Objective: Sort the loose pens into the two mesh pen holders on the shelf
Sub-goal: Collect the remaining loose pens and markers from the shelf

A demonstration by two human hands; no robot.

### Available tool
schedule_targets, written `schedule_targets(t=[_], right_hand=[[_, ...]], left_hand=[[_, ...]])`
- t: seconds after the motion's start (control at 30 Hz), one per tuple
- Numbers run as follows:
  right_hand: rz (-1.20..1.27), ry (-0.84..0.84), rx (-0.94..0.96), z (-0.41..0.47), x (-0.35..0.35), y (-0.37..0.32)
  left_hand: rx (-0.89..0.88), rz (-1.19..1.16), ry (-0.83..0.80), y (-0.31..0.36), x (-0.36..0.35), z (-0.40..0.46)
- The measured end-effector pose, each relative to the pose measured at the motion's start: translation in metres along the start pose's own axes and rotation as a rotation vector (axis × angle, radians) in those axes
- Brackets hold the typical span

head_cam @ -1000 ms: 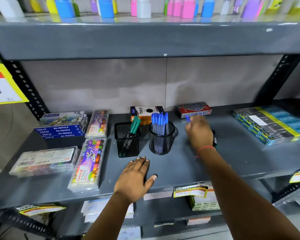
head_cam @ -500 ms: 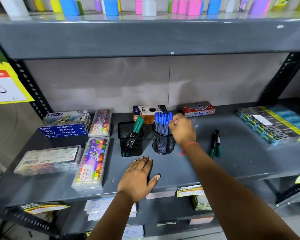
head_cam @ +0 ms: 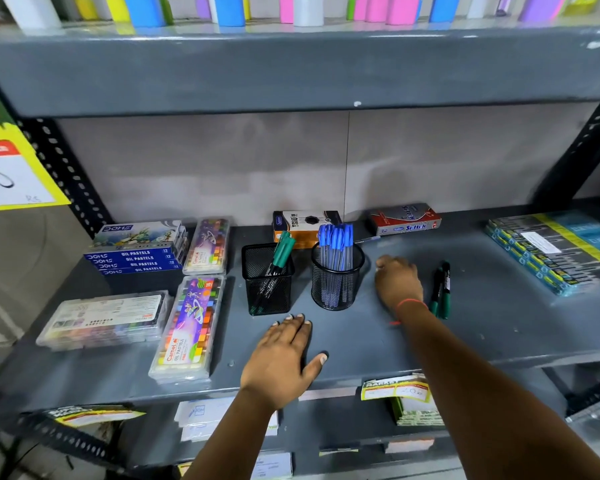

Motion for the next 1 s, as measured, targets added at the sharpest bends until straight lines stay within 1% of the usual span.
schedule_targets(t=[0.1, 0.17, 0.27, 0.33, 0.4, 0.43, 0.5, 0.57, 0.67, 0.7, 0.73, 0.8, 0.87, 1.0], right_hand=[[-0.051, -0.047, 0.039, 0.011, -0.009, -0.003], [-0.071, -0.041, 0.098, 0.019, -0.014, -0.008], [-0.009, -0.039, 0.196, 0.036, -0.023, -0.016], [-0.021, -0.126, 0.275, 0.049, -0.033, -0.023], [-0.045, -0.283, 0.323, 0.061, -0.045, -0.03], [-0.06, -0.359, 0.334, 0.066, -0.05, -0.032], [-0.06, -0.42, 0.289, 0.078, -0.058, -0.032], [-0.002, -0.434, 0.185, 0.086, -0.064, -0.027], [0.143, -0.419, 0.14, 0.085, -0.066, -0.026], [0.127, -0.406, 0.159, 0.084, -0.066, -0.025], [0.062, -0.393, 0.182, 0.082, -0.064, -0.024], [-0.049, -0.299, 0.218, 0.08, -0.058, -0.022], [-0.094, -0.26, 0.276, 0.079, -0.053, -0.023], [-0.14, -0.273, 0.354, 0.08, -0.058, -0.023]], left_hand=[[-0.002, 0.001, -0.002, 0.0, 0.001, 0.0], [-0.006, 0.002, -0.003, 0.0, 0.0, 0.0], [-0.006, 0.004, 0.007, -0.001, 0.0, 0.0], [-0.008, -0.007, 0.011, 0.0, 0.0, -0.001], [-0.005, -0.015, 0.016, 0.0, 0.0, -0.001], [-0.005, -0.012, 0.017, 0.0, 0.0, -0.001], [-0.016, 0.0, 0.012, 0.001, -0.001, 0.0], [-0.019, -0.002, 0.012, 0.002, -0.002, 0.001], [-0.02, -0.008, 0.023, 0.002, -0.001, 0.001], [-0.026, -0.004, 0.021, 0.002, -0.001, 0.0], [-0.03, -0.001, 0.019, 0.003, -0.001, -0.001], [-0.027, 0.002, 0.018, 0.003, 0.0, -0.001], [-0.026, 0.008, 0.012, 0.002, -0.001, -0.001], [-0.021, 0.012, 0.008, 0.0, -0.003, -0.002]])
Point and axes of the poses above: each hand's wrist, its own z-axis towards the middle knuckle, its own x-axis out of the back of the hand, y = z × x, the point moved 4 cm from there along z, towards the middle knuckle, and after that the axes turned 8 degrees about y, right-handed, at the moved point
